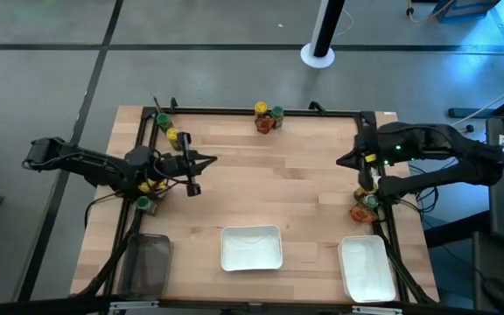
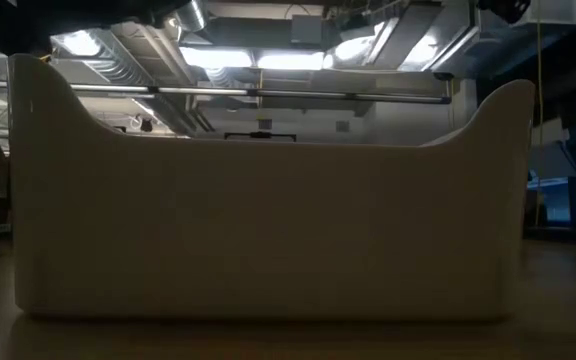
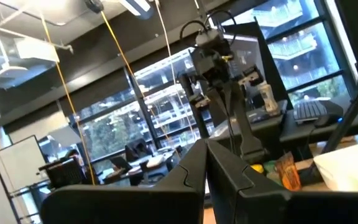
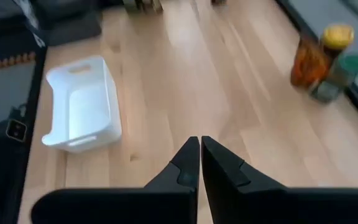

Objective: Sort spices by type
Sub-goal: Put the bottom right brown seasoning bag into the right white bin

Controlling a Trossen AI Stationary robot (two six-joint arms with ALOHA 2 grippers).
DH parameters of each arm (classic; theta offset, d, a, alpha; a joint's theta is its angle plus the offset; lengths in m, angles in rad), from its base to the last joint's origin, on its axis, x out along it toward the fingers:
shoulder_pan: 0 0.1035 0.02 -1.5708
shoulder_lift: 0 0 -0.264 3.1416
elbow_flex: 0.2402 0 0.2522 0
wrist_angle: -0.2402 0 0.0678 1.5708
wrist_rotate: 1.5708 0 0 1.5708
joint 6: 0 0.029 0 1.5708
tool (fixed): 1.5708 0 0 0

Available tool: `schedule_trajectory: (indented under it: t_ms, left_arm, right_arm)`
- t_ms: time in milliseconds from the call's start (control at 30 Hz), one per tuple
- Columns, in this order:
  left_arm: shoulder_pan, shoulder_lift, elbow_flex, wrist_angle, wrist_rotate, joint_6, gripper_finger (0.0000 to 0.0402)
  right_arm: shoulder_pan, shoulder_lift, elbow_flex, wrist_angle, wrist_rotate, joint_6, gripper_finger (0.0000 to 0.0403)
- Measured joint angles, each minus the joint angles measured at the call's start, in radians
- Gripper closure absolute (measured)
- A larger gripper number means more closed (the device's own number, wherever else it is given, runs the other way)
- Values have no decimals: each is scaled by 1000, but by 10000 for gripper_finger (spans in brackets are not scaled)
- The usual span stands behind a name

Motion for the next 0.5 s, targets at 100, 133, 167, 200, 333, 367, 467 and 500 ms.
schedule_trajectory:
  t_ms: [100, 133, 167, 200, 333, 367, 467, 500]
  left_arm:
    - [0, 21, 0, -12, 0, -7, 398]
    - [0, 27, 0, -11, 0, -5, 398]
    - [0, 32, 0, -9, 0, 5, 398]
    - [0, 37, 0, -2, 0, 22, 398]
    - [0, 41, 0, 1, 0, 46, 398]
    - [0, 41, 0, 1, 0, 46, 398]
    - [0, 41, 0, 0, 0, 46, 398]
    - [0, 41, 0, 0, 0, 46, 398]
  right_arm:
    - [0, 67, 38, -83, -9, 54, 384]
    - [0, 86, 44, -106, -13, 75, 384]
    - [0, 105, 49, -127, -14, 97, 384]
    - [0, 119, 52, -147, -22, 117, 384]
    - [0, 173, 52, -237, -48, 219, 384]
    - [4, 186, 52, -262, -50, 245, 384]
    - [49, 215, 52, -335, -52, 326, 384]
    - [68, 222, 52, -358, -55, 357, 384]
